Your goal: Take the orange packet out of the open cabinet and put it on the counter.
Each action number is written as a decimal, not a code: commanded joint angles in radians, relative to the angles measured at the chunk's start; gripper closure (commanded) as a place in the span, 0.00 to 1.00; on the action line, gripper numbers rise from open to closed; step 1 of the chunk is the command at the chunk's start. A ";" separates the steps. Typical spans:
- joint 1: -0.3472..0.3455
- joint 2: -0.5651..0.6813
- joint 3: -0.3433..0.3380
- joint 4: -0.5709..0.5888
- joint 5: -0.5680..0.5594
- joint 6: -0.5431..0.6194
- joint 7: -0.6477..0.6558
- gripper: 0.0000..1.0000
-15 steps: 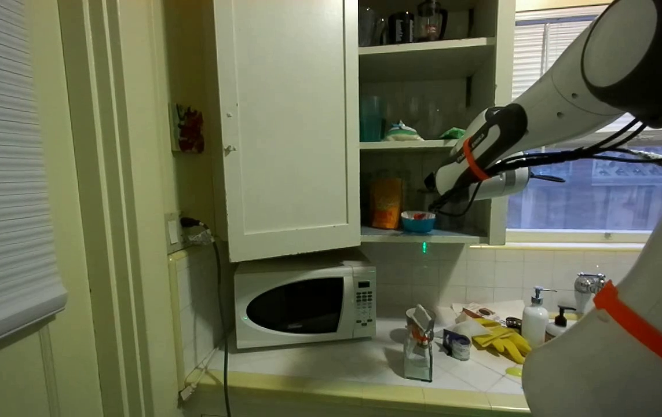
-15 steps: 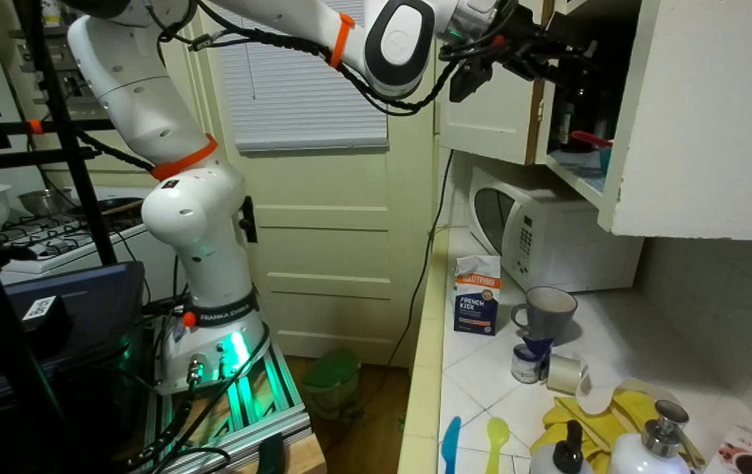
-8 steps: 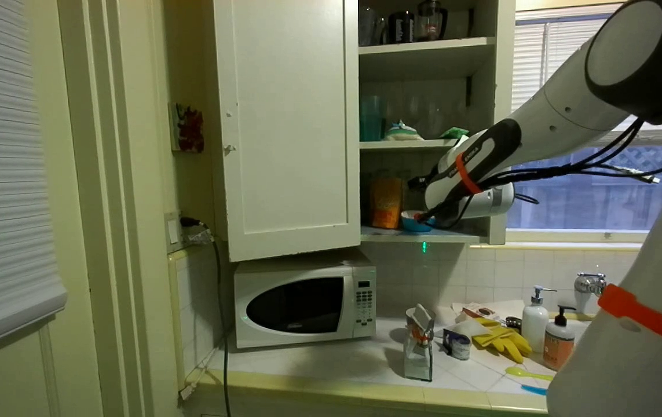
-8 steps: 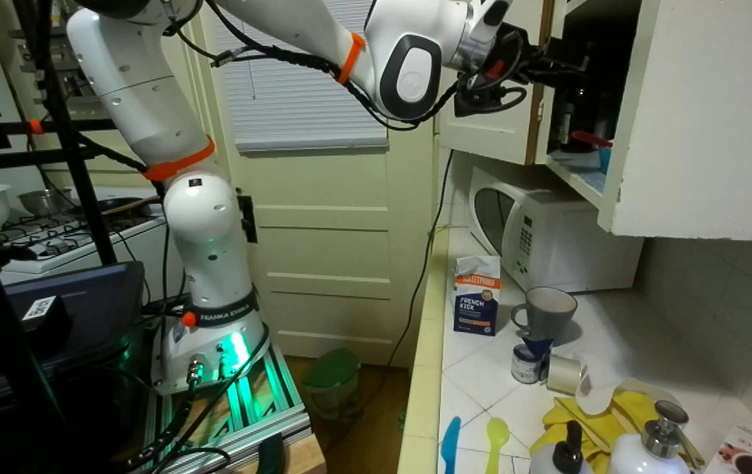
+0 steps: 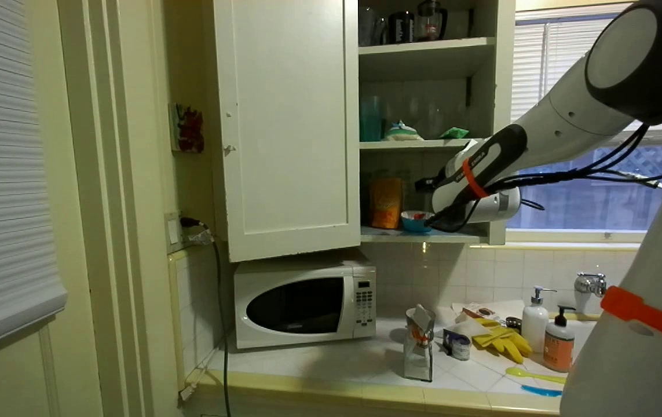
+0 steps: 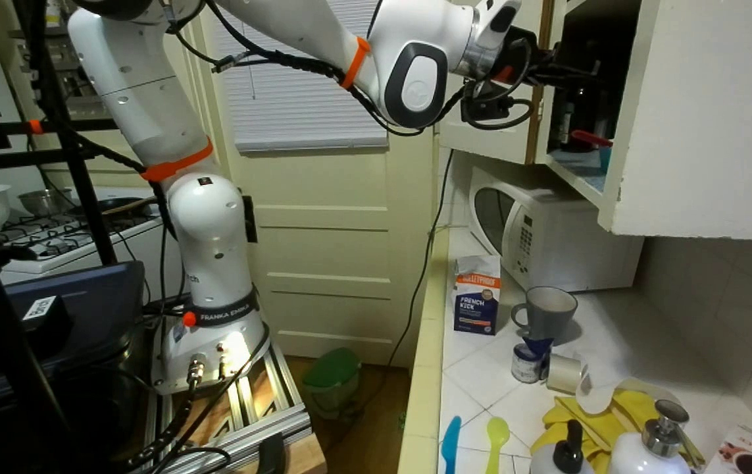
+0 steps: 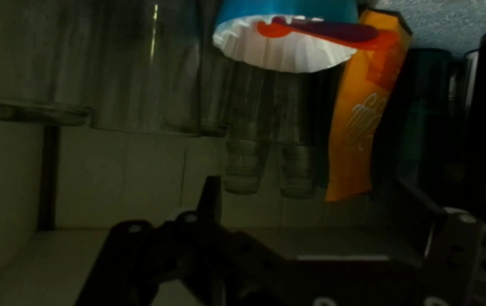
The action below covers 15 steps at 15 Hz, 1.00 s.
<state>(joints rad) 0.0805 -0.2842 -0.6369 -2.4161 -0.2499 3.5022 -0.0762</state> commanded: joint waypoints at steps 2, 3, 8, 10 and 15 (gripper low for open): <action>0.224 -0.018 -0.194 0.023 -0.124 0.023 0.071 0.00; 0.282 -0.025 -0.248 0.031 -0.144 0.026 0.088 0.00; 0.484 -0.033 -0.468 0.103 -0.157 0.007 0.120 0.00; 0.441 -0.022 -0.426 0.089 -0.127 0.005 0.093 0.00; 0.524 -0.019 -0.515 0.085 -0.180 0.182 0.089 0.00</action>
<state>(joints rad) 0.5383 -0.2902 -1.0909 -2.3120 -0.3853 3.5766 0.0168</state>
